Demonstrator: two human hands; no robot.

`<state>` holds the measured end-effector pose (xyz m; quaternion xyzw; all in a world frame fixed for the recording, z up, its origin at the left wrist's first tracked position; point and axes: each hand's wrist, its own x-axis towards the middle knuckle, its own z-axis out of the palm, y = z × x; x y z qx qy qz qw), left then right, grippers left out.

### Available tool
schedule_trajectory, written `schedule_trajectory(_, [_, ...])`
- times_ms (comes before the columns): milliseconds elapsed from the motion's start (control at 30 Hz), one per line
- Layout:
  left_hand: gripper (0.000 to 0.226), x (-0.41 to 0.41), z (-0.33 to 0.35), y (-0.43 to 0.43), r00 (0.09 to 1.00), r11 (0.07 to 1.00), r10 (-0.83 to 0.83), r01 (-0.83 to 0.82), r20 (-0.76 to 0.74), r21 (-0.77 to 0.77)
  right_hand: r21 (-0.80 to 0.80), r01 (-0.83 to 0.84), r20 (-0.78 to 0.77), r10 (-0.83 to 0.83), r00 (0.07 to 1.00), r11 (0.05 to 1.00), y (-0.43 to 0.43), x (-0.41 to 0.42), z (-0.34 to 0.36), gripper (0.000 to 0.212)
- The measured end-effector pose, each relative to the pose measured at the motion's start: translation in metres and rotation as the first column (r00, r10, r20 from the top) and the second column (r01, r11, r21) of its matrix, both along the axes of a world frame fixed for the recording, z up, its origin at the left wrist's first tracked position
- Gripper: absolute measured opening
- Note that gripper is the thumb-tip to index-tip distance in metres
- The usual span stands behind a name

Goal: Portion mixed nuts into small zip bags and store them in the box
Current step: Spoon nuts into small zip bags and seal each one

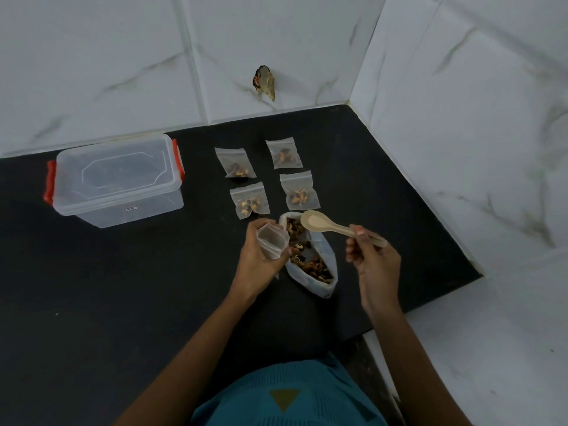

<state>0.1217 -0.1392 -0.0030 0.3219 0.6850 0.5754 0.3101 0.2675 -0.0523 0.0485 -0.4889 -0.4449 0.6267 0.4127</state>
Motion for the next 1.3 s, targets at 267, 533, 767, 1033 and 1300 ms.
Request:
schedule_trajectory(267, [0.056, -0.005, -0.019, 0.001, 0.995, 0.994, -0.064, 0.07, 0.073, -0.083, 0.311, -0.173, 0.422, 0.028, 0.906, 0.935, 0.01, -0.012, -0.042, 0.01])
schedule_trajectory(533, [0.066, -0.007, -0.03, 0.012, 0.988, 0.985, -0.096, 0.111, 0.12, -0.132, 0.519, -0.425, 0.557, 0.083, 0.826, 0.742, 0.011, -0.029, -0.06, 0.016])
schedule_trajectory(767, [0.056, -0.008, -0.036, 0.015, 0.979, 0.979, -0.093, 0.123, 0.183, -0.159, 0.256, -0.276, 0.444, 0.141, 0.885, 0.926, 0.016, -0.033, -0.064, 0.014])
schedule_trajectory(1033, [0.057, -0.011, -0.034, 0.015, 0.955, 0.978, -0.092, 0.14, 0.283, -0.153, 0.164, -0.167, 0.363, 0.098, 0.926, 0.972, 0.013, -0.035, -0.065, 0.011])
schedule_trajectory(1300, [0.056, -0.012, -0.033, 0.014, 0.955, 0.973, -0.121, 0.168, 0.272, -0.157, 0.075, -0.072, 0.24, 0.052, 0.969, 0.995, 0.014, -0.036, -0.062, 0.017])
